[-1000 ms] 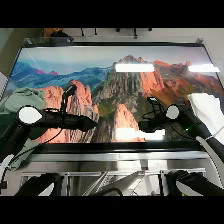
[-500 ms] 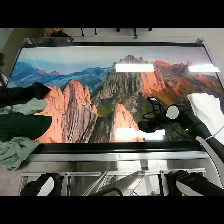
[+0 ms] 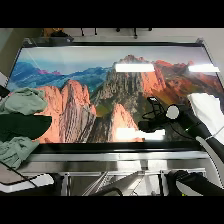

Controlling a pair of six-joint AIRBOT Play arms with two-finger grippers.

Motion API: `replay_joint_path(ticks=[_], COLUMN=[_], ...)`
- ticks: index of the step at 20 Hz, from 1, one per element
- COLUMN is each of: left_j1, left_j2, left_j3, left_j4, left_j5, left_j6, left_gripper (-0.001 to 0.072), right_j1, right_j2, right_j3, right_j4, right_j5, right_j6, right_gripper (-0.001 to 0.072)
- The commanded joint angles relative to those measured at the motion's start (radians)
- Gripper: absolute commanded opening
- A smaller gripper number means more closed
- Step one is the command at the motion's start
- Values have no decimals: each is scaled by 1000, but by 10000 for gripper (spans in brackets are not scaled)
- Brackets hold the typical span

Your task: Fold the shirts.

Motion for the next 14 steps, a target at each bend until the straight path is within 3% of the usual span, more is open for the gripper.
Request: replay_joint_path(ticks=[1,5,8,9,10,11,14], left_j1=[99,98,57,44,30,14,-38], left_j2=[-191,-346,-444,-465,-480,-484,-471], left_j3=[75,132,201,233,275,319,461], left_j4=[13,-6,-105,-133,-156,-177,-261], left_j5=[26,45,28,12,-11,-32,-139], left_j6=[16,16,16,16,14,16,16], left_gripper=[694,693,691,625,276,17,13], right_j1=[1,1,1,1,1,1,1], right_j2=[-4,-6,-6,-6,-6,-6,-6], right_j3=[0,0,0,0,0,0,0], right_j4=[0,0,0,0,0,0,0], right_j5=[0,-3,-3,-3,-2,-3,-2], right_j6=[0,0,0,0,0,0,0], right_gripper=[25,25,25,25,25,25,25])
